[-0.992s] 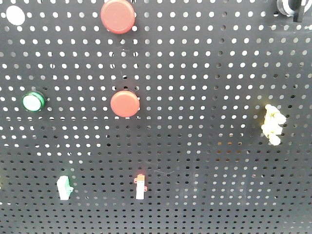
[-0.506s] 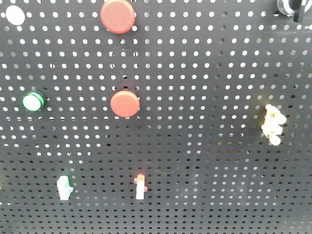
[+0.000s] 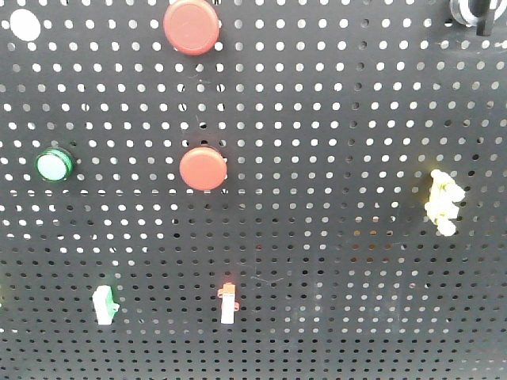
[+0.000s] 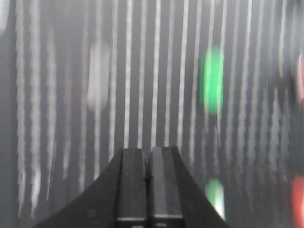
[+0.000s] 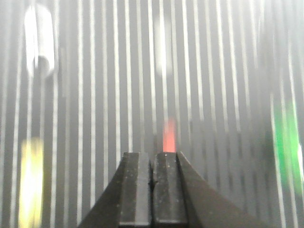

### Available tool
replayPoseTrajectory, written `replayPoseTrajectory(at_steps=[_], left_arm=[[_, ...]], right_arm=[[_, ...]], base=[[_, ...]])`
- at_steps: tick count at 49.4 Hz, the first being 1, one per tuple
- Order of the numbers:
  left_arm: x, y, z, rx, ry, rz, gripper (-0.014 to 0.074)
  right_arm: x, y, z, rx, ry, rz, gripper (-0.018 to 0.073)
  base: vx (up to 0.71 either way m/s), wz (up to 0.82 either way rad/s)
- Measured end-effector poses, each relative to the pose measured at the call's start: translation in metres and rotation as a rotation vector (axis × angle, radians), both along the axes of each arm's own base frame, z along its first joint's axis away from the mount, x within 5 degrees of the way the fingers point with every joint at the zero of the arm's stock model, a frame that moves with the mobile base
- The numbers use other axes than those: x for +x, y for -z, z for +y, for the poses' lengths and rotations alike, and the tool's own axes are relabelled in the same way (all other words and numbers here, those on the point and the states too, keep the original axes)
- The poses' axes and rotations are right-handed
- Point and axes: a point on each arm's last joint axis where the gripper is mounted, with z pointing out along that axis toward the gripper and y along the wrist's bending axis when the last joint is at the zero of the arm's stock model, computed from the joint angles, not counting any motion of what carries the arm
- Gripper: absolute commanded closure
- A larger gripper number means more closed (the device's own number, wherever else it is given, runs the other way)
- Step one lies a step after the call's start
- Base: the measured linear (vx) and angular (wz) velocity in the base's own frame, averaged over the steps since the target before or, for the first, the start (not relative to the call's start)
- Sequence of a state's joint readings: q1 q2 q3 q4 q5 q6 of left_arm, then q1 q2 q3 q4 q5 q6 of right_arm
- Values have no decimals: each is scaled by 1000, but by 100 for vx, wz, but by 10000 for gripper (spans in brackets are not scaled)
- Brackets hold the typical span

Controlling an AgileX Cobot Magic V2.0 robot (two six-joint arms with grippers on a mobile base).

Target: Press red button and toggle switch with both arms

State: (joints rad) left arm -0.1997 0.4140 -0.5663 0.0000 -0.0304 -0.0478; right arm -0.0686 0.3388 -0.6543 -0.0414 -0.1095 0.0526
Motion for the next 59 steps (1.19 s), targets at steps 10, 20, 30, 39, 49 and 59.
replayPoseTrajectory(at_steps=[10,20,30,39,49,59], left_arm=[[52,-76,-10,4,0,17,594],[74,-97,-20,-4,39,112,594],[59,-123,-58,72,278,19,594],[61,-135,-110,186,479,-45,594],[91,-133,-156,258,538,0,594],[113,-140,-173,303,516,5,594]], right_arm=[[33,-48,-3,17,-5,33,562],[46,-50,-4,27,-6,94,562],[48,-45,-4,34,-5,155,562],[49,-43,-4,36,-5,171,562],[49,-43,-4,35,-4,174,562],[49,-43,-4,33,-3,180,562]], base=[[0,0],[0,0],[0,0],[0,0],[0,0],[0,0]])
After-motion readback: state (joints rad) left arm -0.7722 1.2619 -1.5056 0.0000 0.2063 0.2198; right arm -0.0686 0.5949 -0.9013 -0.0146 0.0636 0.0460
